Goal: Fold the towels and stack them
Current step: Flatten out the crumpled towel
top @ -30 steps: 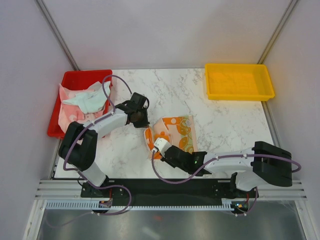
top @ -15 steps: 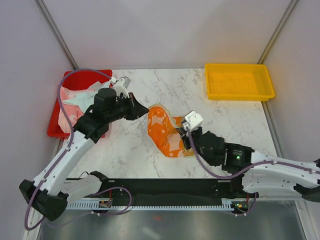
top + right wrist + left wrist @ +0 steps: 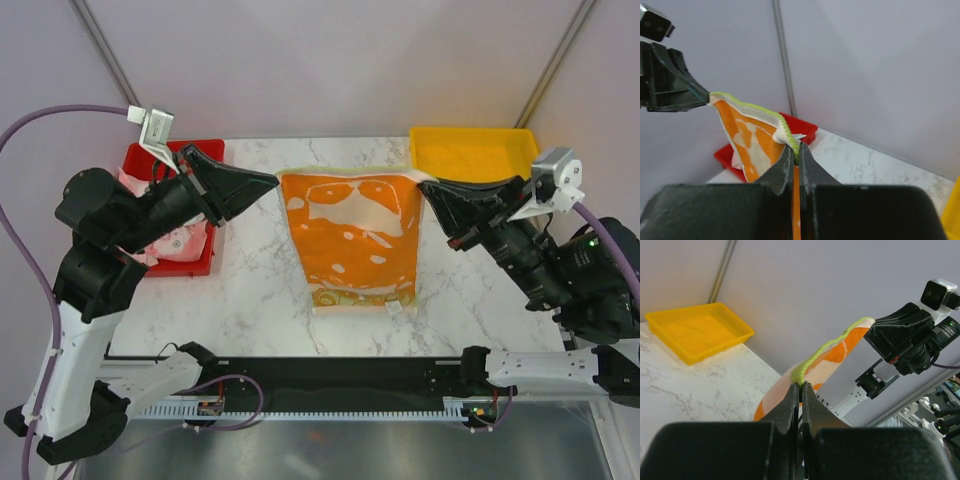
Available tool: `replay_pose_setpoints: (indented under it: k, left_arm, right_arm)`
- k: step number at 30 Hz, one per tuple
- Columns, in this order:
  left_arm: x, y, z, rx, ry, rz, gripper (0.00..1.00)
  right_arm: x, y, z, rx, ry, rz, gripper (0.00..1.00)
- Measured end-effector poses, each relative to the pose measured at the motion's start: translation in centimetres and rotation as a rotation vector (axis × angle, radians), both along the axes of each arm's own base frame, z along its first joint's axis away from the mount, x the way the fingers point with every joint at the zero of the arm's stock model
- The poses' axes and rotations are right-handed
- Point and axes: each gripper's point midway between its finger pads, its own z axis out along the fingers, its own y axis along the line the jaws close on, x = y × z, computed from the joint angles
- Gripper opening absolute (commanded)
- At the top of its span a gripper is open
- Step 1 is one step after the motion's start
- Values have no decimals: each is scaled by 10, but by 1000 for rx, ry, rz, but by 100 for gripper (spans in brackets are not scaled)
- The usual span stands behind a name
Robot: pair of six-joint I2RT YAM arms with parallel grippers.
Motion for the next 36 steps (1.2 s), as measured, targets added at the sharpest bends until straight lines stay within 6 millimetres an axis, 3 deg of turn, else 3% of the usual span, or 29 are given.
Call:
replay_pose_setpoints:
  k: [2,4,8,10,12,17,21,23,26,30,34,36]
  left_arm:
    - [9,-2,9,-4,-1,22,2]
    - [31,-5,5,15,34,73,2]
    - [91,-16,-35,114,138,207,2]
    - [129,-19,-69,192,207,293,2]
    - [167,-19,-108,278,273,369,2]
    - [249,-14,-194,424,389,465,2]
    - [328,-15,-247,473,418,479,2]
    - [367,-20,-270,480,412,458,2]
    - [404,-20,-299,496,398,434,2]
    - [420,-12,-330,532,402,401,2]
    - [418,-12,-332,533,379,361,2]
    - [406,-12,-341,546,391,338,2]
  right_arm:
    - [13,-2,8,-21,-10,-83,0]
    - [30,4,2,-84,-8,-187,0]
    - [83,22,-36,-255,20,-363,0]
    - [131,17,-72,-346,68,-459,0]
    - [184,-4,-121,-434,156,-551,0]
    - [279,-28,-226,-514,350,-564,0]
    - [337,-24,-286,-525,434,-485,0]
    - [366,-17,-304,-515,444,-440,0]
    - [403,-9,-326,-495,448,-371,0]
    - [423,-11,-348,-487,461,-309,0]
    - [423,-12,-351,-482,462,-264,0]
    - [415,-8,-351,-478,458,-237,0]
